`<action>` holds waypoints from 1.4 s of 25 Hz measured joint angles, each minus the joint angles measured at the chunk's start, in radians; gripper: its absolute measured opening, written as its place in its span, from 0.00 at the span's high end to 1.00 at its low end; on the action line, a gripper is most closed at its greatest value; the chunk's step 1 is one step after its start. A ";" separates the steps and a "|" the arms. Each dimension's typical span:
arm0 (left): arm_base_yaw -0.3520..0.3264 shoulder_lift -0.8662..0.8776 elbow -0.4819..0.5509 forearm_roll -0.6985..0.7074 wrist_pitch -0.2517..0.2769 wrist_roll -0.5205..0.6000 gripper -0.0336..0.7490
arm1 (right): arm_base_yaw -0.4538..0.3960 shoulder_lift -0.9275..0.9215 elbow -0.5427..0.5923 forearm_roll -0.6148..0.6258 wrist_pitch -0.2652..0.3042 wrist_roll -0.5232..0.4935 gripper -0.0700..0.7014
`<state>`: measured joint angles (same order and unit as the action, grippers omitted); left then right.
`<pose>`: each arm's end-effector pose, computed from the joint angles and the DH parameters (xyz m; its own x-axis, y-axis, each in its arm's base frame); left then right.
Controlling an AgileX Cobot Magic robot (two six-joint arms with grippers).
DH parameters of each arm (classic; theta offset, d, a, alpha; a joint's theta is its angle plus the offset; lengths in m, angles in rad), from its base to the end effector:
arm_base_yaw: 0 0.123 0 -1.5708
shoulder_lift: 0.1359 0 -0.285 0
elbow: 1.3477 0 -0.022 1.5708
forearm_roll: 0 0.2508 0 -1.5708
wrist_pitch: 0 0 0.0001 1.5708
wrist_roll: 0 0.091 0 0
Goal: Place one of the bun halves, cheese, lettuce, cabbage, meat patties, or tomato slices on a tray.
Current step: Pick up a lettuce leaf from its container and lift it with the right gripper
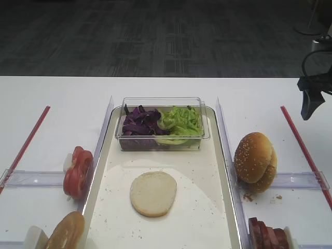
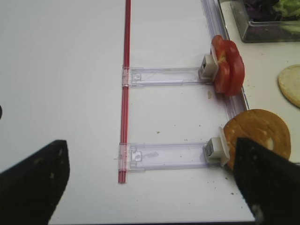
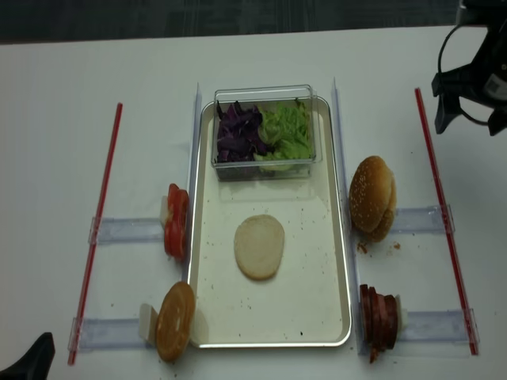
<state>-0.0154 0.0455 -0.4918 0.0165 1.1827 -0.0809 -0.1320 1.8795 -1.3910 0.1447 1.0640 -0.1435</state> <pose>-0.0031 0.0014 0.2658 -0.6030 -0.0653 -0.7951 -0.0419 0.9979 -0.0502 0.3701 -0.0376 0.2128 -0.9912 0.0587 -0.1186 0.0448 0.9921 0.1170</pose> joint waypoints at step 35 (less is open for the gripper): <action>0.000 0.000 0.000 0.001 0.000 0.000 0.12 | 0.515 0.258 -0.383 0.007 0.038 0.120 0.07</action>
<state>-0.0154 0.0455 -0.4918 0.0174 1.1827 -0.0809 0.3825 2.1375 -1.7740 0.1513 1.1023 -0.0230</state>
